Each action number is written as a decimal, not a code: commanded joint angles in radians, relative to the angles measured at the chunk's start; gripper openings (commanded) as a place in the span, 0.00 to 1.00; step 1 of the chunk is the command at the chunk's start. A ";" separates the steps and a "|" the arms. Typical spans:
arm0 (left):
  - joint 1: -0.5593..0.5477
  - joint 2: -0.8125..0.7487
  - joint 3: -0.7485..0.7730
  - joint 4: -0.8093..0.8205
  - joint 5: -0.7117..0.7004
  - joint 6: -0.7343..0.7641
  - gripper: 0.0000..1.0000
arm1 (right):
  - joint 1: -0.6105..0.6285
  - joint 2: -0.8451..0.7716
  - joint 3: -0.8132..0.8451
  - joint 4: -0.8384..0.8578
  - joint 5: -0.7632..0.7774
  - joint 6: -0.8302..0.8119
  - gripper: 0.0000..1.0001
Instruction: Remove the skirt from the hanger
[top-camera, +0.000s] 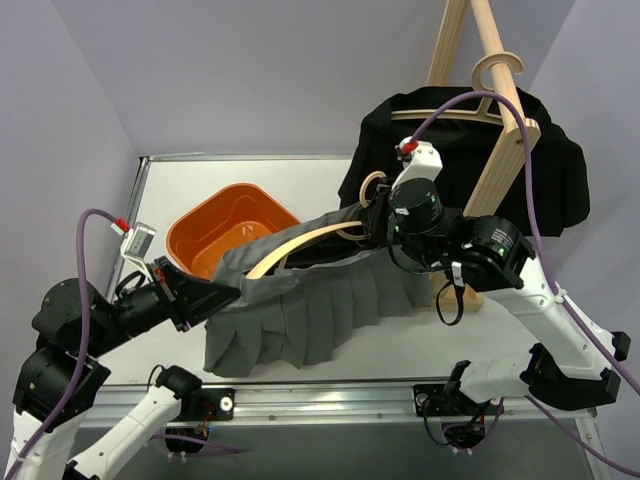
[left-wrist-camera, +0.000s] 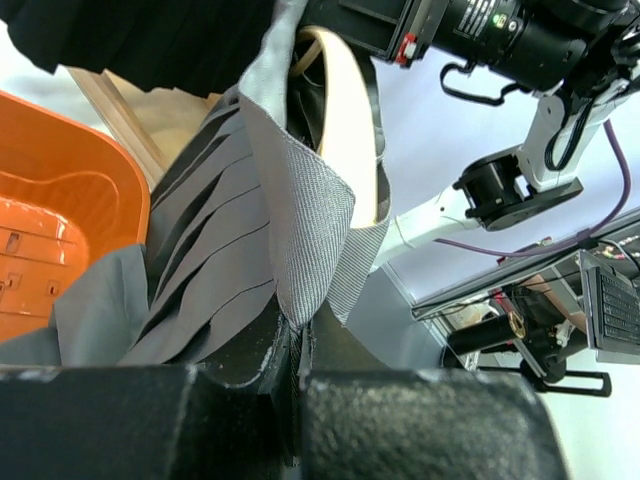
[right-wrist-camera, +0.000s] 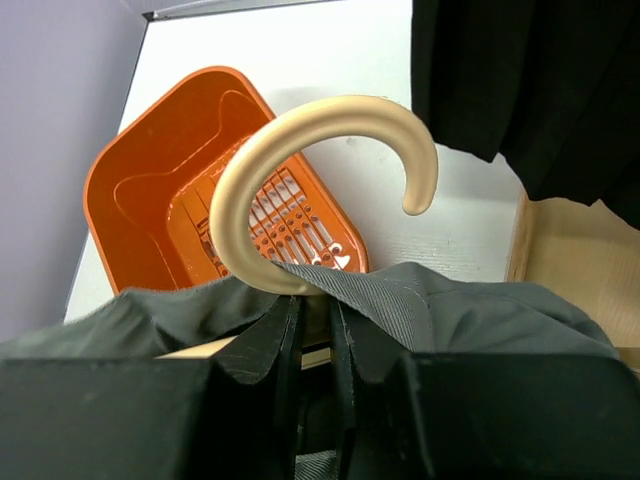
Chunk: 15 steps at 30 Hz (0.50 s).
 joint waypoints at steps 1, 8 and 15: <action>0.000 -0.030 0.030 -0.014 0.026 -0.017 0.02 | -0.035 -0.029 0.017 -0.020 0.140 -0.022 0.00; 0.000 -0.049 -0.061 0.135 0.180 -0.107 0.02 | -0.043 -0.018 0.025 0.023 0.099 -0.029 0.00; 0.000 -0.033 -0.107 0.128 0.223 -0.133 0.02 | -0.043 -0.035 0.017 0.143 -0.019 -0.088 0.00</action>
